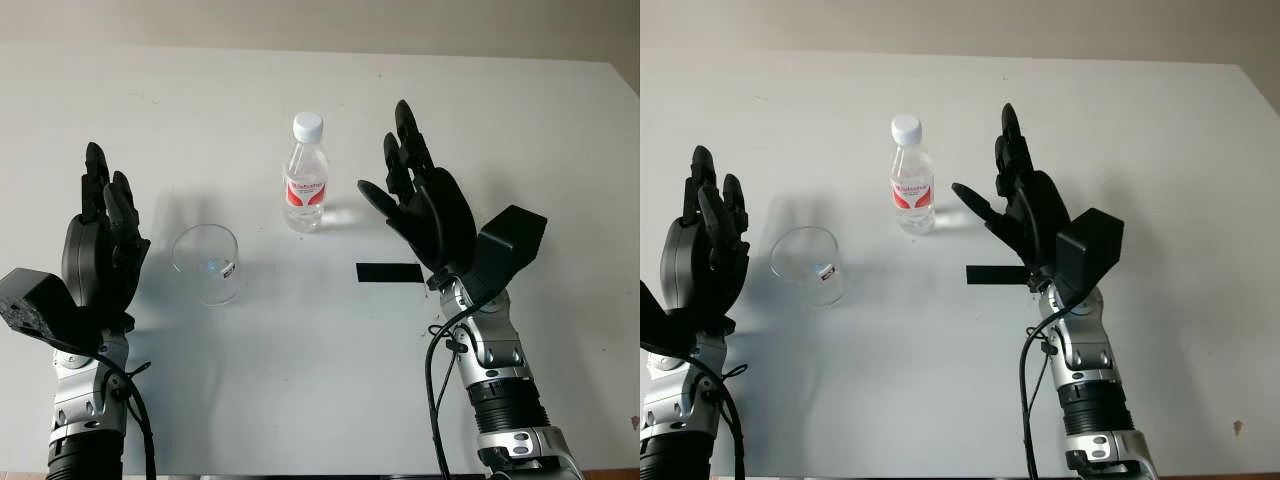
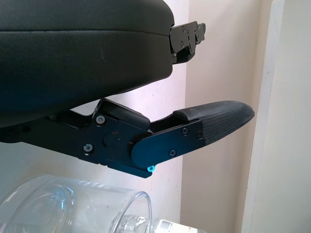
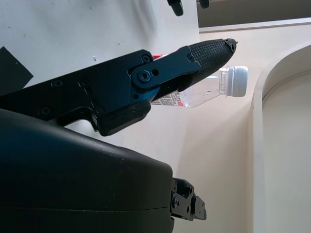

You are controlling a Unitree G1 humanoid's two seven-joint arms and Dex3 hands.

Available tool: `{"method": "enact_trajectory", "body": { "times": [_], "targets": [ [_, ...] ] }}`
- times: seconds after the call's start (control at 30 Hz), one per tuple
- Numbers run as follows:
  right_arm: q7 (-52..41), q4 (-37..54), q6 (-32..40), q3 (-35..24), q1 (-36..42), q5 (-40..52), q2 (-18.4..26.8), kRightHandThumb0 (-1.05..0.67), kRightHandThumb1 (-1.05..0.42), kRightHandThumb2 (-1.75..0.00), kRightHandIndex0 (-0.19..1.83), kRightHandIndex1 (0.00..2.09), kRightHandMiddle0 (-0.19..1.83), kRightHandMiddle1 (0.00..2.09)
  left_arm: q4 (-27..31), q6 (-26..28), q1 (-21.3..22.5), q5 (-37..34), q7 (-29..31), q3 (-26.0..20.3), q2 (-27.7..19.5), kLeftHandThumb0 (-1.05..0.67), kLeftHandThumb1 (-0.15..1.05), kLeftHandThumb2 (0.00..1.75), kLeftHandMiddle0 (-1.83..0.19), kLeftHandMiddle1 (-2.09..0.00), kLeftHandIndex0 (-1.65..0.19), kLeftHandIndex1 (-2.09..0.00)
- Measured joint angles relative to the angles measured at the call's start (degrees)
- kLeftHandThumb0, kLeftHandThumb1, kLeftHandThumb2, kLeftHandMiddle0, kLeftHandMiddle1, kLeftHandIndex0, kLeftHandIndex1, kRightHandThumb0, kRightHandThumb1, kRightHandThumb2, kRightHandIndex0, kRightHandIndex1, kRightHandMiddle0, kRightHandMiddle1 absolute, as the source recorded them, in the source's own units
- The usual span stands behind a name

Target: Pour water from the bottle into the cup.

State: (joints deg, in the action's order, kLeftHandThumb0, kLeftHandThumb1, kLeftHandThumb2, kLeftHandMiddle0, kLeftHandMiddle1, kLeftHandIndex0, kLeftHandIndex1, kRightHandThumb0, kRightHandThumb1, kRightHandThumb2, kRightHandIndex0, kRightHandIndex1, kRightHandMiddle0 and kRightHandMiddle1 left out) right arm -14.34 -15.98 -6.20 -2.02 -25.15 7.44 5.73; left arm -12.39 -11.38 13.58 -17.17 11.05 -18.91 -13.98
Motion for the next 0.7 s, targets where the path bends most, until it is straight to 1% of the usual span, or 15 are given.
{"method": "enact_trajectory", "body": {
  "times": [0.27, 0.47, 0.57, 0.7],
  "targets": [
    [-0.71, 0.16, 1.20, -0.07, -0.01, 0.24, 0.01, -0.83, -0.97, -0.05, -0.19, 0.00, -0.19, 0.00, 0.00, 0.00, 0.01, 0.02, -0.01, 0.15, 0.03, -0.80, 1.05, 0.73, 0.19, -0.02, 0.19, 0.00],
    [-2.08, -0.28, 1.79, 0.40, -0.59, -0.29, 0.25, -0.89, -0.95, -0.05, -0.19, 0.00, -0.19, 0.00, -0.01, -0.11, -0.02, 0.06, -0.13, 0.15, 0.29, -0.80, 1.05, 0.74, 0.19, -0.02, 0.19, 0.00],
    [-3.12, -3.66, 0.15, 1.07, -3.91, -1.09, 0.37, -0.89, -0.93, -0.04, -0.19, 0.00, -0.19, 0.00, -0.08, -0.48, -0.01, 0.04, -0.05, 0.16, 0.30, -0.79, 1.05, 0.75, 0.19, -0.03, 0.19, 0.00],
    [-2.67, -11.23, -0.82, 1.86, -11.80, -3.01, 0.05, -0.93, -0.90, -0.04, -0.19, 0.00, -0.19, 0.00, -0.11, -0.47, 0.02, 0.08, -0.09, 0.27, 0.30, -0.81, 1.05, 0.74, 0.19, -0.03, 0.19, 0.00]
  ]
}}
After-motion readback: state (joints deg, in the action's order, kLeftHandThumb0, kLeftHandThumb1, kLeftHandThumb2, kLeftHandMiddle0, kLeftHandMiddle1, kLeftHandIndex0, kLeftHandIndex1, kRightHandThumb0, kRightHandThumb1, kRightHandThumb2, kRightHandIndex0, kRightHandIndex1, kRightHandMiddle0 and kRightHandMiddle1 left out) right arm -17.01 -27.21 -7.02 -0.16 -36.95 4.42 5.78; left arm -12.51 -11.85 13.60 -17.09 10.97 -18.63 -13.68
